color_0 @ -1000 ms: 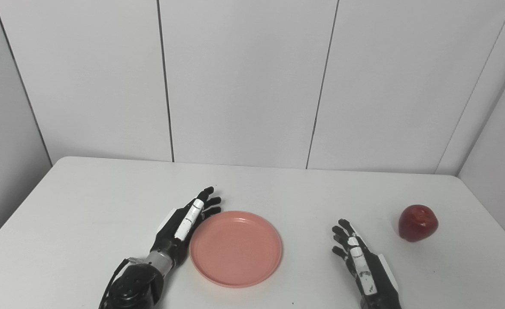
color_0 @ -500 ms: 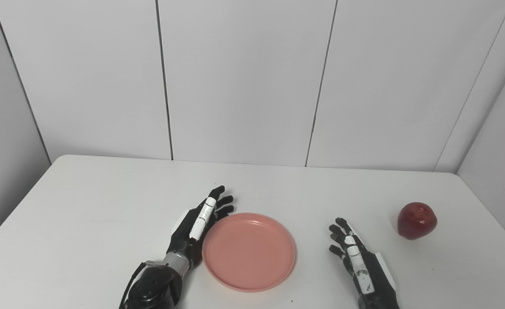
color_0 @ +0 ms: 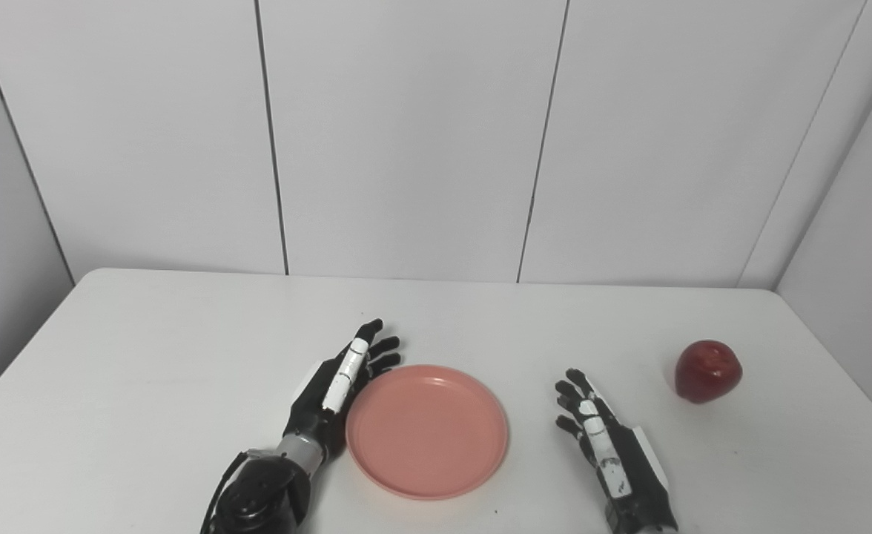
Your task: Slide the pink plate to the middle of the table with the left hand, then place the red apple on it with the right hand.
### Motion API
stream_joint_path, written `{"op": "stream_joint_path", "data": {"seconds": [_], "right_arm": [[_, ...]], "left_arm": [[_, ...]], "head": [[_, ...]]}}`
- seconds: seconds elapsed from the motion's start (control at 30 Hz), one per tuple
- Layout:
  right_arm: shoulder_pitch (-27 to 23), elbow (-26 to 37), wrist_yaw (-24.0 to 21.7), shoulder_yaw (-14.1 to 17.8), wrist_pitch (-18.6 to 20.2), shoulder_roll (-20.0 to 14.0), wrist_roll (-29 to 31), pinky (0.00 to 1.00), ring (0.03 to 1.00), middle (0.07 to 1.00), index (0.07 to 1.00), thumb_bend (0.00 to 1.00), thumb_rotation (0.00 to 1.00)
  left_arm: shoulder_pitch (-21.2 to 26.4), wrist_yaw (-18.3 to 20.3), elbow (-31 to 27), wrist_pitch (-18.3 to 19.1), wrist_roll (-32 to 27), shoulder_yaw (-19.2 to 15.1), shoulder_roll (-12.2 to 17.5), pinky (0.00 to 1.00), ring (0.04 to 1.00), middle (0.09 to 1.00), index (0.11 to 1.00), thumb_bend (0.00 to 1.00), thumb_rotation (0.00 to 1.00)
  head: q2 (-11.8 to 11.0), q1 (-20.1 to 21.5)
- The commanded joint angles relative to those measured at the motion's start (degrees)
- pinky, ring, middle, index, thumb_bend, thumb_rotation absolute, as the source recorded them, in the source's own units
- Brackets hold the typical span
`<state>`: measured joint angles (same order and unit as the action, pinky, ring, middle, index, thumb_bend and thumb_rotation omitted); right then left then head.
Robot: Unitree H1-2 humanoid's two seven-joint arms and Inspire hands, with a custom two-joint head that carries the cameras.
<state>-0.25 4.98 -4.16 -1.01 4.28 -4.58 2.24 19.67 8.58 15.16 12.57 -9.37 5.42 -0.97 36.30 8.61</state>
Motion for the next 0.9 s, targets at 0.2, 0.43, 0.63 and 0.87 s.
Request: {"op": "stream_joint_path", "data": {"seconds": [0.2,0.43,0.63,0.87], "right_arm": [[-0.58,3.94,-0.03,-0.29,3.08,0.63,0.05,0.89,0.926,0.902,0.933,0.84,0.95],[-0.62,2.83,-0.08,-0.44,2.28,0.87,-0.11,0.9,0.928,0.902,0.936,0.85,0.95],[-0.55,1.72,0.13,-0.98,1.42,1.41,-0.76,0.91,0.931,0.909,0.94,0.84,0.95],[-1.49,-1.62,1.34,-3.03,-1.82,3.04,-3.56,0.91,0.933,0.912,0.956,0.86,0.96]], "left_arm": [[0.27,1.28,-1.98,2.74,-0.01,0.04,0.29,0.91,0.875,0.89,0.93,0.65,0.87],[-0.39,1.79,0.03,1.61,0.17,-0.41,0.7,0.9,0.881,0.89,0.931,0.65,0.87],[-0.79,2.63,1.37,0.39,0.07,-0.74,1.24,0.9,0.885,0.895,0.938,0.65,0.87],[-0.75,3.75,3.24,-0.04,-0.48,-2.47,2.97,0.91,0.886,0.895,0.936,0.68,0.86]], "head": [[1.01,0.7],[0.07,2.1],[-1.47,5.32],[-4.51,14.05]]}}
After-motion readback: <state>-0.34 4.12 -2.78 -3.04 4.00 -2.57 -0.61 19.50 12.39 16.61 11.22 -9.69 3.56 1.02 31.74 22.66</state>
